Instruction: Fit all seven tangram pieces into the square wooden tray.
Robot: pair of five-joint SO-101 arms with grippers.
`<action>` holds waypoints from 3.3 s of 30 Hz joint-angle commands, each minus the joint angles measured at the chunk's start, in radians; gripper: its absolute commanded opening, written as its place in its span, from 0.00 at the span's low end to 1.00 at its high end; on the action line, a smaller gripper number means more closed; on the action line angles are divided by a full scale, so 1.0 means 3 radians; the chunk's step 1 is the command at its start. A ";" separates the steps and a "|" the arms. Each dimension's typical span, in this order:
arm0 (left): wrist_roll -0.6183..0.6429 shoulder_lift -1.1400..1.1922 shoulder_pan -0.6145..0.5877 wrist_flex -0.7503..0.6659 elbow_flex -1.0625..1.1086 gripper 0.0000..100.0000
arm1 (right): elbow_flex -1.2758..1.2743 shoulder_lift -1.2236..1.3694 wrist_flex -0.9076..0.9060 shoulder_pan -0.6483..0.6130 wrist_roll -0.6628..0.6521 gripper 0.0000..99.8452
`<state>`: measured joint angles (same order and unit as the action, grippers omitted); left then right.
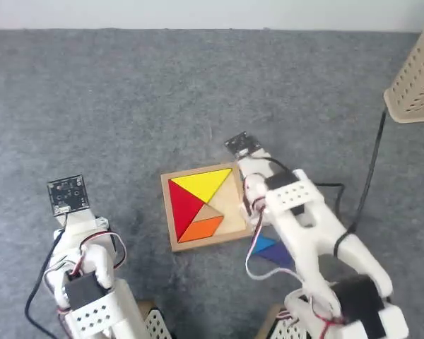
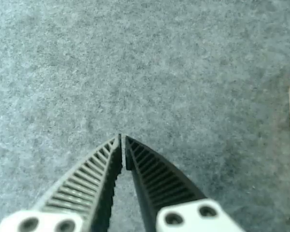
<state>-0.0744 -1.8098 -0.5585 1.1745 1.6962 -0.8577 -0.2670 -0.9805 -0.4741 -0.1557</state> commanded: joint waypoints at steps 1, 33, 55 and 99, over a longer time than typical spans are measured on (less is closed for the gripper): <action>0.0046 -0.0026 0.0010 0.0020 -0.0033 0.01 | -0.0061 -0.0309 0.0120 -0.0084 0.0051 0.25; 0.0046 -0.0026 0.0010 0.0020 -0.0033 0.01 | -0.0005 0.0151 0.0366 0.0453 0.0026 0.01; 0.0046 -0.0026 0.0010 0.0020 -0.0033 0.01 | 0.1360 0.0688 -0.0136 -0.0601 -0.0946 0.02; 0.0046 -0.0026 0.0010 0.0020 -0.0033 0.01 | 0.1432 0.0673 -0.0207 -0.0550 -0.0910 0.21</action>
<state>-0.0744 -1.8098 -0.5585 1.1745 1.6962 -0.4342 -0.0046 -1.0480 -0.6567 -0.4396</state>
